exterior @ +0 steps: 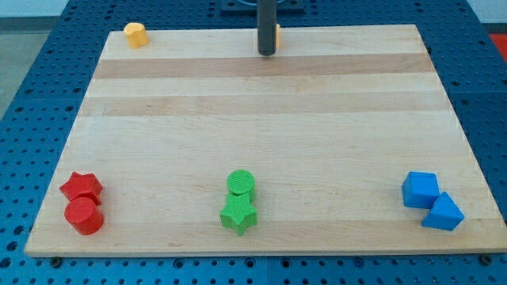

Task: Place your arm in between the green star and blue triangle

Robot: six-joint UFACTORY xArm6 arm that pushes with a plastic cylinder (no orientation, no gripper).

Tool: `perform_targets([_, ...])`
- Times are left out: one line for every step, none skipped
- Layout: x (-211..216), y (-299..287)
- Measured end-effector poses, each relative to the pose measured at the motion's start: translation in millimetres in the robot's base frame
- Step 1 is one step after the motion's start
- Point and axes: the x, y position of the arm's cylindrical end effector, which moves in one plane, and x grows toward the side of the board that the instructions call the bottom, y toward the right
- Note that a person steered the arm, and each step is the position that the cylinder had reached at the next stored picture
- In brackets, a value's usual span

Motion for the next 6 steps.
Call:
perform_targets([25, 0])
perform_targets([63, 1])
perform_targets([99, 13])
perform_targets([137, 20])
perform_targets([166, 44])
perform_targets([206, 56])
